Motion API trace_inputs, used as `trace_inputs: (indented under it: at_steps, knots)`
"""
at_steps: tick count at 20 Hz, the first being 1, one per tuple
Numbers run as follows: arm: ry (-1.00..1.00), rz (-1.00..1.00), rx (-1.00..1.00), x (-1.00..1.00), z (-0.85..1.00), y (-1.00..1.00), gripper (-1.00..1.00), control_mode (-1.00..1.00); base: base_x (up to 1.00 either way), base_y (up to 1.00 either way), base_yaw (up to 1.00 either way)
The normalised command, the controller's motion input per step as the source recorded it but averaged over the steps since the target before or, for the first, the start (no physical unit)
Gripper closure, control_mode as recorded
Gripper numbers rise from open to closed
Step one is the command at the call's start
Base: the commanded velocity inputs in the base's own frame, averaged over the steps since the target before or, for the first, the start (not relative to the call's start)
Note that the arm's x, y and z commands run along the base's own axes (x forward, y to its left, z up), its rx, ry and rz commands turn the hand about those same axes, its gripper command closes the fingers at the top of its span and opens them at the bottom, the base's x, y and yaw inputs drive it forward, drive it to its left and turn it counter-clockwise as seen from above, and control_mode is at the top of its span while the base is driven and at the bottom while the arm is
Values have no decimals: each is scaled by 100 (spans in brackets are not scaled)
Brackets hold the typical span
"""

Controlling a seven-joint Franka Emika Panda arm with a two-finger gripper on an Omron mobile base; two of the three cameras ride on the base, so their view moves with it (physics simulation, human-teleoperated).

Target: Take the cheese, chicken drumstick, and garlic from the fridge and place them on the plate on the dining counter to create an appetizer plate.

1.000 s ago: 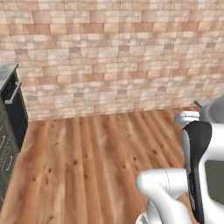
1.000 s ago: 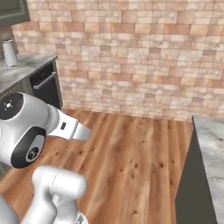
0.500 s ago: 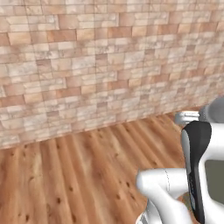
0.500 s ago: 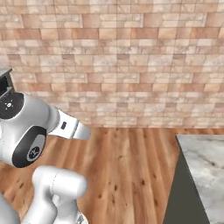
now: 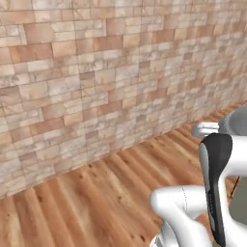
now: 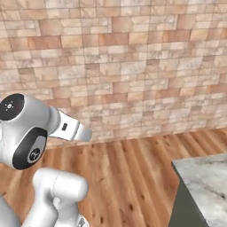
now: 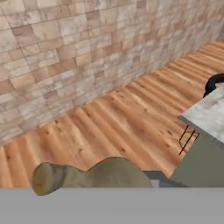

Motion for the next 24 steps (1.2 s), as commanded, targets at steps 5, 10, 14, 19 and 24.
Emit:
trace_inputs:
  at_steps: [5,10,14,19,24]
  knots:
    - [0,0,0,0,0,0,100,100,83,-4,-44]
    - [0,0,0,0,0,0,100,100,94,-1,-66]
    - [0,0,0,0,0,0,100,100,97,13,-66]
    - [0,0,0,0,0,0,100,100,100,67,-50]
    - [0,0,0,0,0,0,100,100,100,71,-31]
